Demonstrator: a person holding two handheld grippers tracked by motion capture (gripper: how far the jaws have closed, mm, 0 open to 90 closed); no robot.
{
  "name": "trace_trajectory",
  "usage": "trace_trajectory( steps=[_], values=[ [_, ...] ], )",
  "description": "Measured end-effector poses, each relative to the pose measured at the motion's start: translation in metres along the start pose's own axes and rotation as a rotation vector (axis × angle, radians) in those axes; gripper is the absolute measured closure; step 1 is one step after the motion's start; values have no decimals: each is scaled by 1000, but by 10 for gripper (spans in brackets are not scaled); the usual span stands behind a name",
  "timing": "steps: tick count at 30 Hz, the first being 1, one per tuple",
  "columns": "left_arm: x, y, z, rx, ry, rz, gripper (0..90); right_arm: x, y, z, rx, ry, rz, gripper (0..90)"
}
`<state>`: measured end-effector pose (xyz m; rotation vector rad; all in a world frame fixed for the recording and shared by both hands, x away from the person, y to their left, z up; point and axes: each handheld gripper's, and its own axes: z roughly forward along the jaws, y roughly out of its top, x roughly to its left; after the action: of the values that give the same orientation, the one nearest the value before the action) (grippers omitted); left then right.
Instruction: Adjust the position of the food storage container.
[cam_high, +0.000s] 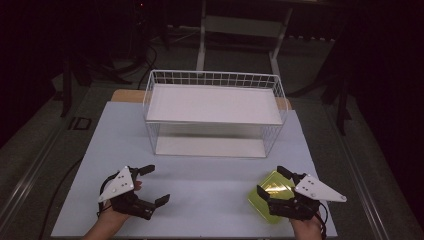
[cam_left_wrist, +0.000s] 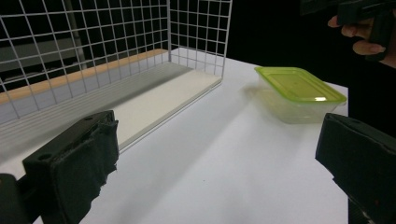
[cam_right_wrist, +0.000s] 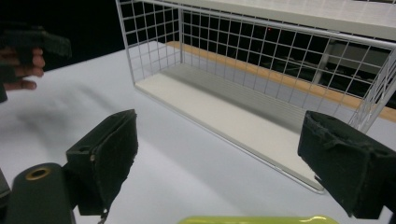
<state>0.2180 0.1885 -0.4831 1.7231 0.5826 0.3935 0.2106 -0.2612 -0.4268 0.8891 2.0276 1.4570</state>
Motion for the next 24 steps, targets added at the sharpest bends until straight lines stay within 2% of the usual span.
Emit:
trace_trajectory(
  steps=[1, 3, 4, 10, 11, 14, 15, 19, 21, 24],
  values=[
    [0, 0, 0, 0, 0, 0, 0, 0, 0, 0, 0, 0, 0, 119],
    [-1, 1, -1, -7, -3, 3, 0, 3, 3, 0, 5, -47, -26, 119],
    [-1, 1, -1, -7, -1, 8, 0, 3, 4, -3, 3, -20, -51, 120],
    [-1, 1, 0, -6, -13, 6, 0, 4, 12, -8, -11, -1, -48, 142],
    [-1, 1, 1, -3, -10, 5, 0, 3, 15, -8, -5, 15, -48, 152],
    [-2, 1, 2, -3, -15, 9, 0, 3, 14, -10, 48, 46, -72, 292],
    [-2, 2, 3, -2, -15, 12, 0, 2, 12, -11, 62, 43, -77, 325],
    [-2, 1, 4, -1, -19, 4, 0, -3, -2, -19, 125, 57, -46, 498],
    [-2, 1, 5, 2, -21, 4, 0, -7, -8, -24, 154, 45, -44, 579],
    [-3, 1, 6, 5, -23, 9, 0, -12, -18, -30, 207, 53, -34, 633]
  ],
)
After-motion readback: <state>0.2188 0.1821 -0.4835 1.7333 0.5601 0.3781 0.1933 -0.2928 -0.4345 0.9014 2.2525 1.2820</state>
